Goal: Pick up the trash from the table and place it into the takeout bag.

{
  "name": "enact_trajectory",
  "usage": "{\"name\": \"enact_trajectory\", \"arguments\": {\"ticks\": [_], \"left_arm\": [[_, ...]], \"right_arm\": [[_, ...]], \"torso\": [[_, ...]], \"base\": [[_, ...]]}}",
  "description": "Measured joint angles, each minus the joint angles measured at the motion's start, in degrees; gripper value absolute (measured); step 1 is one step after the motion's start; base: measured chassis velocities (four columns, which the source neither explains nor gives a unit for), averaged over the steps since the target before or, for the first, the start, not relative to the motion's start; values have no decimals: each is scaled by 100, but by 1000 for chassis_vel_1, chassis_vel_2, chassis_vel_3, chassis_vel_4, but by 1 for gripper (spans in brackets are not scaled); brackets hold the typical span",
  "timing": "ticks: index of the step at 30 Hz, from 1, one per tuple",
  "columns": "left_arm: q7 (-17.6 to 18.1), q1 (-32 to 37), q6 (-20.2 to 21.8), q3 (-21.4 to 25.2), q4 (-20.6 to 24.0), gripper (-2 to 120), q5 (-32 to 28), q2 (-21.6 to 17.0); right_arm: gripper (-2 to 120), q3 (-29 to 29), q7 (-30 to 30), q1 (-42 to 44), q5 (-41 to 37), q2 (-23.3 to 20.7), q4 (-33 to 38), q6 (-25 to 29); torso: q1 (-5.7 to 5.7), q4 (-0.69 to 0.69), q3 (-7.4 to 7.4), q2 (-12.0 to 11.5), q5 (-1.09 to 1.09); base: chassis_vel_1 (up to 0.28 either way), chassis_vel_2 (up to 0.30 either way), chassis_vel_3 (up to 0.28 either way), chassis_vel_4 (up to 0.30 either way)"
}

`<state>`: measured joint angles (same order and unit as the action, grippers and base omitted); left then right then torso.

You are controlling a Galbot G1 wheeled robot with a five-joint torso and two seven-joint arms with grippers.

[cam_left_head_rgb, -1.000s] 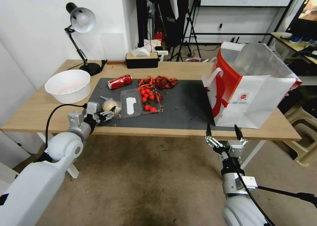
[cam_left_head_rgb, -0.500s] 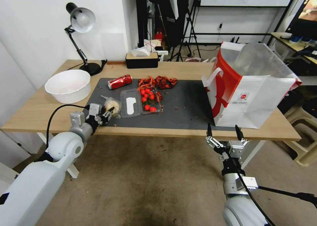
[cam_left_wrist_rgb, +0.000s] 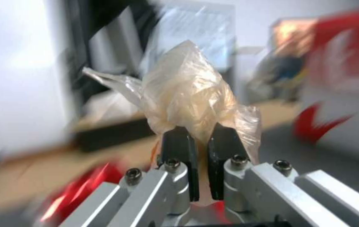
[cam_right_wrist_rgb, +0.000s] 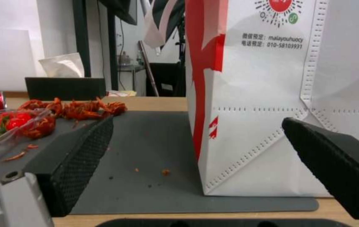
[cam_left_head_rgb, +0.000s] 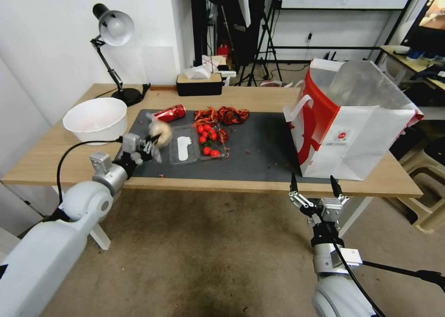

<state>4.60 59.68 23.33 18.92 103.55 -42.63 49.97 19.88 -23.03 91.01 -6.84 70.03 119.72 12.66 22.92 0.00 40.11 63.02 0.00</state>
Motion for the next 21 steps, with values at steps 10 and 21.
{"name": "enact_trajectory", "arguments": {"ticks": [10, 21], "left_arm": [[-58, 47, -110, 12, 4, 3, 33, -19], [-282, 71, -479, 19, -11, 3, 91, -79]], "right_arm": [[100, 4, -2, 1, 8, -2, 1, 5], [100, -4, -4, -8, 14, 0, 7, 6]], "torso": [[0, 0, 0, 0, 0], [0, 0, 0, 0, 0]], "base": [[0, 0, 0, 0], [0, 0, 0, 0]]}}
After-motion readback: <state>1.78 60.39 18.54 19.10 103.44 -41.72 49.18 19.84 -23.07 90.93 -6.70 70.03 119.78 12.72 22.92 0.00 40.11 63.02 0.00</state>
